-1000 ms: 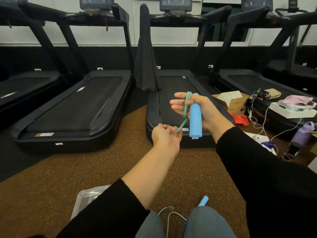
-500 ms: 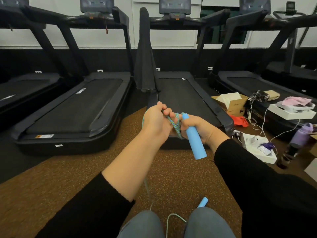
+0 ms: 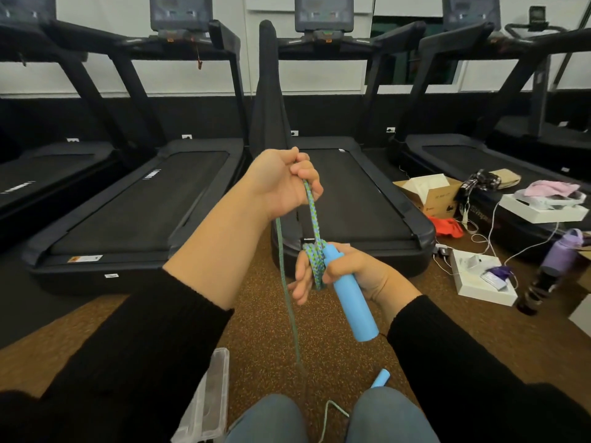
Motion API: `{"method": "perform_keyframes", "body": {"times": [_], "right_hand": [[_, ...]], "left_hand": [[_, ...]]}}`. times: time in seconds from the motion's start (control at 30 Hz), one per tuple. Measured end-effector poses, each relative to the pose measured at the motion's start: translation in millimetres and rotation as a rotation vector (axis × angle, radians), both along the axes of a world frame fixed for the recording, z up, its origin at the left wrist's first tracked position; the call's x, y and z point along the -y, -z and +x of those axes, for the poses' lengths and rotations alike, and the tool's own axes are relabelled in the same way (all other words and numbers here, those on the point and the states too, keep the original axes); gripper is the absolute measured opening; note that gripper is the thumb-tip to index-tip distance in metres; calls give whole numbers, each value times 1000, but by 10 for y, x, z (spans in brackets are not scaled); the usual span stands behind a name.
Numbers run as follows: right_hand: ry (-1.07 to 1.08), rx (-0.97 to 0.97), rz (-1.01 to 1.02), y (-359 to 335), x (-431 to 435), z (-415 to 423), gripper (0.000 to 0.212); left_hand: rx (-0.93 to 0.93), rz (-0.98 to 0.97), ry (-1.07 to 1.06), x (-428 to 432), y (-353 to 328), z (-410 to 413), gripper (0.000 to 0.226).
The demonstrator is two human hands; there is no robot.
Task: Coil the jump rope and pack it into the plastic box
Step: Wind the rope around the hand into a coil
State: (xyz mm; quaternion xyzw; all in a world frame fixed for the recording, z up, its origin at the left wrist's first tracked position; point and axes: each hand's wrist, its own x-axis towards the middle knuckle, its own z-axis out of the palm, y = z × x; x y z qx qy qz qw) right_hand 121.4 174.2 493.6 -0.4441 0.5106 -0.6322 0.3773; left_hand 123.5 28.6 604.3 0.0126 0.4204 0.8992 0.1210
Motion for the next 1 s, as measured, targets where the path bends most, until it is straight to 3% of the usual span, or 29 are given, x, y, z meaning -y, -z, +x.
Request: {"method": "perform_keyframes", "body": {"times": [0.4,0.63,0.77,0.87,1.0], "right_hand": [[-74,-31,-142,-237,1,281,28],[132,18,-271,-480,-51,348,32],[259,98,-409,-632,-9,299,45],[315,145,-449,-681,44,266,50],[357,170,-480,-759,13,130,52]], "left_hand": [[153,191,-46,70,253,-264,44],[239,222,-96,-8,550,-276,54],[169,251,-151,-143,743,-223,36],[261,321,-257,-212,890,-269,27],[284,469,-229,-256,1027,-265,41]]}}
